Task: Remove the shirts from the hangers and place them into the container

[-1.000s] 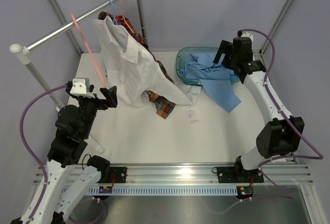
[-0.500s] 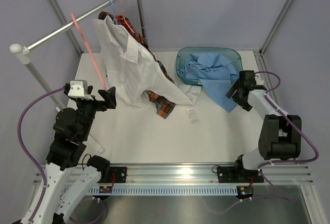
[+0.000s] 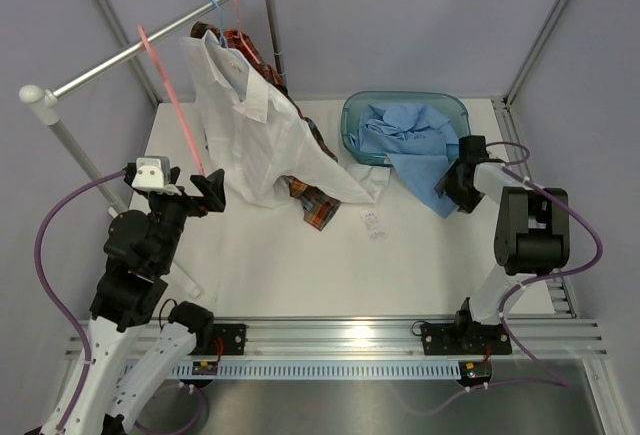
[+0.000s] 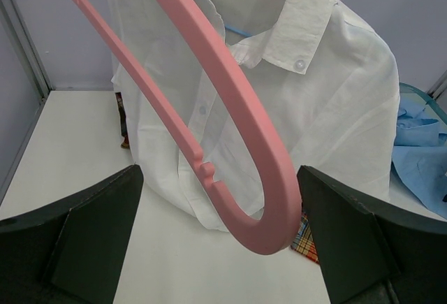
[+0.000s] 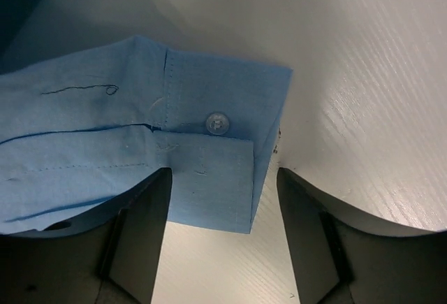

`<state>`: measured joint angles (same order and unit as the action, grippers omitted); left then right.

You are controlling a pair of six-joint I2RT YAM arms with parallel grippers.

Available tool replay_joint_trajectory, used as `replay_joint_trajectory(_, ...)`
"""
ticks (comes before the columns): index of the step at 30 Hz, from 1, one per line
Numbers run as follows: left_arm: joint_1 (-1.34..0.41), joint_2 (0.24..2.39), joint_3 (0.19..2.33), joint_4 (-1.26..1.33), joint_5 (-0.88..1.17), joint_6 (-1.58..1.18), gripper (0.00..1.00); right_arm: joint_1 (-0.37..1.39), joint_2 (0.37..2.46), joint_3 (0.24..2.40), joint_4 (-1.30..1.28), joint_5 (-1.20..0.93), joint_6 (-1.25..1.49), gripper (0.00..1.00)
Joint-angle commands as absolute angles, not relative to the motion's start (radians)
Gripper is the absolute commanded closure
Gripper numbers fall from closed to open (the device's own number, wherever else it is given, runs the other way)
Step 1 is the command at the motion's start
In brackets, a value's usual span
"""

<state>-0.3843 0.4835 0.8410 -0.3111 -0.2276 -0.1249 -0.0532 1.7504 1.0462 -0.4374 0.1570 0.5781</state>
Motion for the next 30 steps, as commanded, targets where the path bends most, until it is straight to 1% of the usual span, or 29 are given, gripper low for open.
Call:
replay_joint_trajectory(1,-0.379,0.472,0.838,-0.256,-0.218,-0.129,0.01,-0.061,1.772,1.112,-0.449,0.133,0.565,0.32)
replay_joint_trajectory(2,-0.379,0.471,0.838,-0.256,-0.218,-0.129,0.01,-0.061,1.779,1.12,-0.459,0.133,0.557,0.37)
replay_joint_trajectory(6,-0.379,0.471,0.838,-0.255,-0.221,-0.127,0.01,-0.061,1.801,1.149,-0.489,0.132,0.548,0.49)
replay_joint_trajectory(7,-0.379,0.471,0.838,-0.256,-0.221,-0.127,0.01,-0.061,1.805,1.155,-0.495,0.132,0.548,0.57)
replay_joint_trajectory(10,-0.379,0.471,0.838,-0.256,-0.222,-0.127,0.01,-0.061,1.818,1.172,-0.512,0.133,0.545,0.69)
replay_joint_trajectory(12,-0.379,0.471,0.838,-0.255,-0.222,-0.127,0.01,-0.061,1.825,1.178,-0.518,0.135,0.543,0.74)
replay_joint_trajectory(13,-0.379,0.471,0.838,-0.256,-0.222,-0.127,0.01,-0.061,1.827,1.184,-0.526,0.137,0.543,0.8)
replay_joint_trajectory(15,-0.379,0.469,0.838,-0.255,-0.222,-0.126,0.01,-0.061,1.835,1.19,-0.531,0.143,0.54,0.86)
replay_joint_trajectory(16,-0.379,0.469,0.838,-0.256,-0.224,-0.126,0.01,-0.061,1.836,1.195,-0.534,0.147,0.54,0.95)
replay_joint_trajectory(17,-0.379,0.469,0.838,-0.256,-0.224,-0.126,0.01,-0.061,1.838,1.195,-0.535,0.155,0.538,0.99)
replay_joint_trajectory(18,-0.379,0.468,0.838,-0.255,-0.224,-0.126,0.01,-0.061,1.839,1.195,-0.535,0.156,0.537,1.0)
replay_joint_trajectory(21,-0.379,0.465,0.838,-0.256,-0.225,-0.126,0.01,-0.061,1.833,1.19,-0.523,0.143,0.537,1.0)
replay_joint_trajectory(26,-0.379,0.469,0.836,-0.255,-0.225,-0.126,0.01,-0.061,1.758,1.131,-0.422,0.111,0.522,1.0)
replay_joint_trajectory(30,-0.379,0.471,0.836,-0.255,-0.224,-0.126,0.01,-0.06,1.671,1.123,-0.353,0.035,0.489,1.0)
